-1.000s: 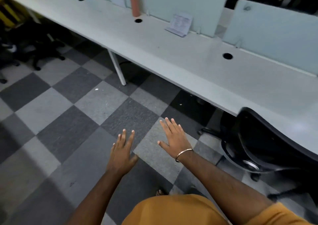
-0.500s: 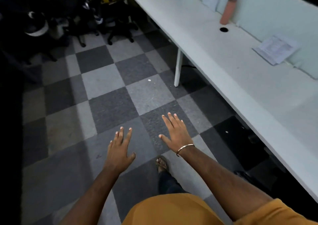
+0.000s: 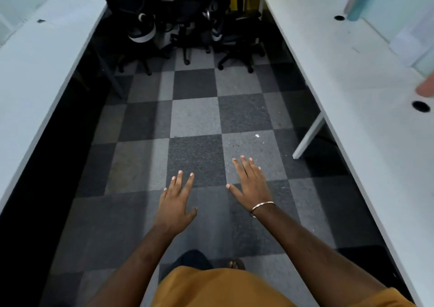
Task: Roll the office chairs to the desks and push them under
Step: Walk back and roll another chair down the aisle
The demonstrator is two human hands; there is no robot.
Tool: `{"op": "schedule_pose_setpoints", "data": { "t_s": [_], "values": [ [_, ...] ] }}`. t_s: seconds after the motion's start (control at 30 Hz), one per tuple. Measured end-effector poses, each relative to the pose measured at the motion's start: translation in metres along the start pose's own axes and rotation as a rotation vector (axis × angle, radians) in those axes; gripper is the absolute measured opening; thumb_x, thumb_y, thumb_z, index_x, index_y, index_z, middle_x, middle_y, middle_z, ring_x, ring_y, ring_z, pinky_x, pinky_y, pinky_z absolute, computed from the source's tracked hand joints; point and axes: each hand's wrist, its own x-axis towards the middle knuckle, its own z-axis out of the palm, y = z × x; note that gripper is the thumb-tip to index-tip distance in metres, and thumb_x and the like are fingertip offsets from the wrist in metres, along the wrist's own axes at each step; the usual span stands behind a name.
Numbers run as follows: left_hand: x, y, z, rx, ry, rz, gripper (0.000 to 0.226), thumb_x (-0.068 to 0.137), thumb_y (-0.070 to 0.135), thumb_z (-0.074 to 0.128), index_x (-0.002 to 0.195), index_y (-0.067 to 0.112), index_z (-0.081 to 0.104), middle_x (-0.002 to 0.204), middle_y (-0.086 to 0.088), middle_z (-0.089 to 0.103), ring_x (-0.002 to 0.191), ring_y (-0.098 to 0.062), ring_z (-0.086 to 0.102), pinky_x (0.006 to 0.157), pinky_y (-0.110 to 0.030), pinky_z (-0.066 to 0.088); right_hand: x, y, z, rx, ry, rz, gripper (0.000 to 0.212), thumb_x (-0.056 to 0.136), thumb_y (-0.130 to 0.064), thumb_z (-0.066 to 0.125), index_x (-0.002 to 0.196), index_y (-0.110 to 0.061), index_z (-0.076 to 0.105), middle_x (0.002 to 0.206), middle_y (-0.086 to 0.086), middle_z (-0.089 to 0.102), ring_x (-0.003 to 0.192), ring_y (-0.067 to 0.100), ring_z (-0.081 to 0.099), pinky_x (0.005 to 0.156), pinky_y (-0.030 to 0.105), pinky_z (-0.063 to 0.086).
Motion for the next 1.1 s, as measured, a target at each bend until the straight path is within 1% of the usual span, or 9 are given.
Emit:
{"op": "schedule_pose_setpoints", "data": {
  "t_s": [0.17,0.3,0.37,0.5,0.63,0.77,0.93,1.0,1.1],
  "values": [
    [0.063,-0.026,-0.014,-0.038,0.011,-0.063,0.104,0.093,0.044,0.067,0.166,0.033,-0.007,0.173,-0.005,-0.017,0.161,-0.028,-0.010,0.128,-0.052,0.014,0.085,0.003,0.007,-0.009,-0.040,-0.040,0.084,0.094,-0.066,0.040,0.165,-0.027,0.017,0.172,0.006,0.015,0.159,0.033,0.009,0.126,0.056,0.016],
    [0.137,-0.061,-0.026,-0.058,0.009,-0.073,0.102,0.094,0.045,0.067,0.166,0.031,-0.004,0.173,-0.005,-0.016,0.161,-0.027,-0.009,0.129,-0.052,0.013,0.169,0.005,0.012,-0.025,-0.065,-0.050,0.083,0.099,-0.058,0.052,0.165,-0.026,0.014,0.173,0.006,0.012,0.160,0.031,0.006,0.127,0.053,0.013],
    [0.176,-0.082,-0.037,-0.068,-0.010,-0.087,0.103,0.094,0.044,0.068,0.167,0.030,-0.002,0.174,-0.006,-0.013,0.161,-0.027,-0.008,0.129,-0.052,0.014,0.211,0.005,0.012,-0.036,-0.082,-0.024,0.083,0.099,-0.057,0.053,0.165,-0.026,0.014,0.172,0.007,0.013,0.160,0.031,0.006,0.127,0.052,0.013],
    [0.251,-0.115,-0.065,-0.087,-0.037,-0.070,0.102,0.094,0.046,0.068,0.167,0.028,-0.001,0.174,-0.007,-0.010,0.161,-0.027,-0.007,0.129,-0.050,0.014,0.289,-0.001,0.007,-0.032,-0.106,0.025,0.083,0.099,-0.059,0.051,0.165,-0.026,0.013,0.172,0.009,0.014,0.159,0.031,0.008,0.128,0.051,0.015],
    [0.344,-0.147,-0.108,-0.061,-0.046,-0.039,0.100,0.093,0.044,0.069,0.167,0.024,0.004,0.174,-0.009,-0.003,0.161,-0.028,-0.002,0.127,-0.049,0.014,0.378,-0.005,-0.001,0.007,-0.096,0.097,0.087,0.093,-0.069,0.039,0.165,-0.025,0.018,0.169,0.013,0.021,0.157,0.034,0.016,0.126,0.051,0.020],
    [0.427,-0.157,-0.143,-0.061,-0.031,-0.001,0.095,0.096,0.043,0.067,0.167,0.022,0.008,0.175,-0.009,-0.001,0.161,-0.027,0.000,0.128,-0.045,0.013,0.453,0.003,-0.011,0.069,-0.044,0.153,0.081,0.098,-0.059,0.054,0.164,-0.025,0.022,0.166,0.014,0.027,0.153,0.034,0.025,0.123,0.050,0.027],
    [0.542,-0.156,-0.165,-0.064,-0.040,0.024,0.093,0.098,0.041,0.066,0.167,0.024,0.006,0.175,-0.006,-0.001,0.161,-0.025,-0.002,0.128,-0.045,0.011,0.557,0.038,-0.027,0.145,0.006,0.222,0.080,0.097,-0.054,0.061,0.163,-0.023,0.027,0.157,0.011,0.036,0.140,0.033,0.038,0.116,0.050,0.036],
    [0.591,-0.150,-0.173,-0.063,-0.037,0.034,0.090,0.099,0.039,0.064,0.167,0.023,0.007,0.175,-0.005,-0.001,0.161,-0.025,-0.002,0.128,-0.047,0.011,0.604,0.058,-0.035,0.173,-0.003,0.232,0.081,0.097,-0.055,0.061,0.163,-0.022,0.027,0.155,0.012,0.038,0.139,0.032,0.038,0.115,0.049,0.038],
    [0.663,-0.137,-0.181,-0.054,-0.055,0.018,0.088,0.100,0.041,0.063,0.167,0.022,0.009,0.175,-0.006,0.003,0.161,-0.026,0.001,0.128,-0.048,0.015,0.679,0.089,-0.049,0.239,-0.064,0.265,0.081,0.097,-0.055,0.061,0.163,-0.022,0.026,0.155,0.016,0.038,0.141,0.034,0.040,0.115,0.050,0.039]
  ]
}}
